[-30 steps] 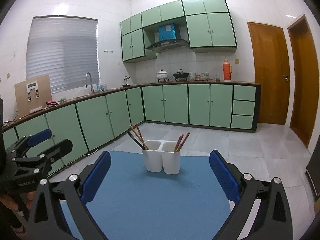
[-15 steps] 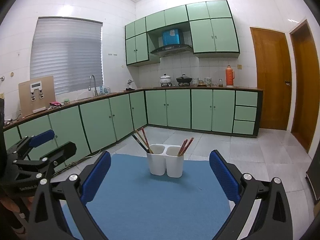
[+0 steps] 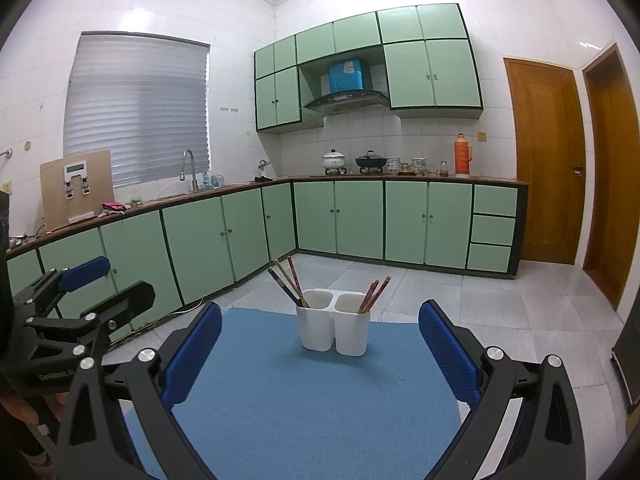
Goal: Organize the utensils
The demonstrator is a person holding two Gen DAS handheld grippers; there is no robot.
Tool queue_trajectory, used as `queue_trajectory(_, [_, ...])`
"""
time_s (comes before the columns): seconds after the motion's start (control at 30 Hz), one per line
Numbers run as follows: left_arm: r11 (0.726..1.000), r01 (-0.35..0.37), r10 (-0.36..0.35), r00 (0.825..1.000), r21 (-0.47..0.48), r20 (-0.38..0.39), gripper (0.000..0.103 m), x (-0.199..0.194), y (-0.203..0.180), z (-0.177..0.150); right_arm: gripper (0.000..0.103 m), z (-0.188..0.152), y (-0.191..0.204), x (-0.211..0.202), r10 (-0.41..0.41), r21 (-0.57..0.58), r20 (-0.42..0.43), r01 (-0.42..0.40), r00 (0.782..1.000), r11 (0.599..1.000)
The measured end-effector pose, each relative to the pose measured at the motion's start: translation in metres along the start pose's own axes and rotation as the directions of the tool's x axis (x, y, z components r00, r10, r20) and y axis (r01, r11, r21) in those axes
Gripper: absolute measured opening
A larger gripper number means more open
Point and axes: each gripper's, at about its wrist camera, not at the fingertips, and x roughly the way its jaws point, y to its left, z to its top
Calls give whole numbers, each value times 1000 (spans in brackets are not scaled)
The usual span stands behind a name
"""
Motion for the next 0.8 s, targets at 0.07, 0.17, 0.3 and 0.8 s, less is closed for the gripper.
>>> queue_trajectory(0.07, [1000, 0, 0, 1000, -2, -2, 97, 0, 1, 0, 97, 0, 1, 0, 0, -1, -1, 0, 1000, 1000])
queue_trajectory(0.17, [1000, -1, 1, 1000, -3, -1, 97, -2, 2, 2, 97, -1, 1, 0, 1, -2, -1, -1, 1000, 1000])
queue_trajectory(0.3, [1000, -3, 3, 1000, -3, -4, 97, -1, 3, 4, 97, 0, 2, 1, 1, -2, -2, -1, 1000, 1000])
queue_trajectory(0.8, [1000, -3, 3, 1000, -2, -5, 97, -1, 3, 5, 97, -1, 2, 2, 1, -3, -3, -1, 1000, 1000])
